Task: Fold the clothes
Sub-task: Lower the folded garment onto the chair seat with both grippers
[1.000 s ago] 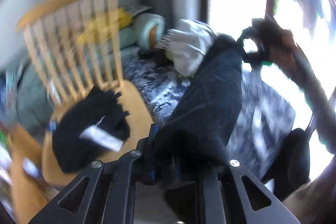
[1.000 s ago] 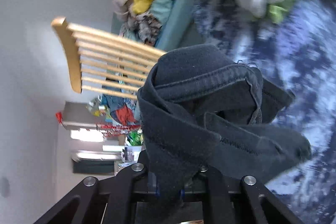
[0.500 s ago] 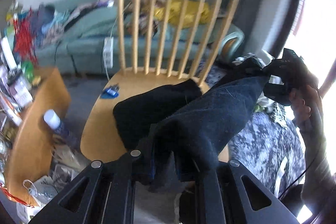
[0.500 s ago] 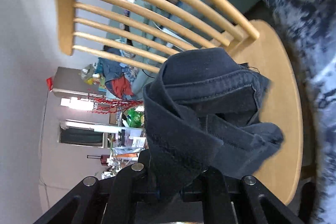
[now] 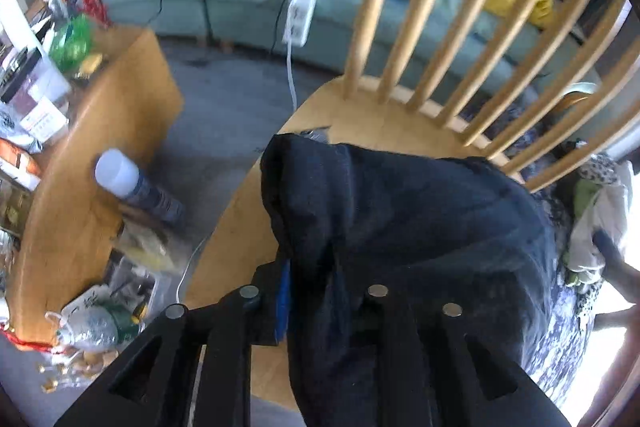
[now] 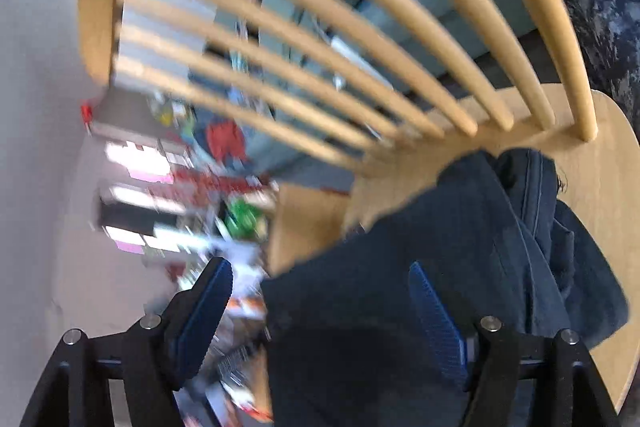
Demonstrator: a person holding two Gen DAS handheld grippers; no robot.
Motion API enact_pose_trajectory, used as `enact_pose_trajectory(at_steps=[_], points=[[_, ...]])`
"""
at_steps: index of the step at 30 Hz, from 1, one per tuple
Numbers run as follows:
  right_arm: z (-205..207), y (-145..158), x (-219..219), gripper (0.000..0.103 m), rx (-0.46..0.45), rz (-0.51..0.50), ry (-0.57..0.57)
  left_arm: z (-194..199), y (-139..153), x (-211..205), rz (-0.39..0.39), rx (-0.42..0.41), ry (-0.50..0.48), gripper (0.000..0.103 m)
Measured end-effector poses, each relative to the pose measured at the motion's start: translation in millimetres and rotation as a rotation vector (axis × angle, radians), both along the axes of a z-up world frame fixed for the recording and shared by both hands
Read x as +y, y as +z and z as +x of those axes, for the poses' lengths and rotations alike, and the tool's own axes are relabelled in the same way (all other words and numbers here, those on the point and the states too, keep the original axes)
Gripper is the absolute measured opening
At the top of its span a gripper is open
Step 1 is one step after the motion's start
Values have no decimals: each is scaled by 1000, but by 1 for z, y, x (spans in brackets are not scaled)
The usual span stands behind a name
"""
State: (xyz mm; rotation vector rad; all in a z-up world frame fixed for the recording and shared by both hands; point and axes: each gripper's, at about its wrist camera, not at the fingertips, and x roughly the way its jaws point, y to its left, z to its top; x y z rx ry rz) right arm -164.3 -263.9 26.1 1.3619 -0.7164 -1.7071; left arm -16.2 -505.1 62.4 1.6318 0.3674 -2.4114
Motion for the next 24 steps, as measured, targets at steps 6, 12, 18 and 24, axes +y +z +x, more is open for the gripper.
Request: enact_pose_trajectory(at_steps=[6, 12, 18, 24], points=[[21, -20, -43, 76, -26, 138, 185, 4, 14, -17, 38, -187, 123, 48], [53, -32, -79, 76, 70, 350, 305, 31, 63, -11, 158, -183, 97, 70], [76, -26, -79, 75, 92, 433, 347, 52, 68, 44, 170, -205, -54, 76], [112, -5, -42, 75, 242, 521, 290, 87, 46, 68, 300, -140, -41, 76]])
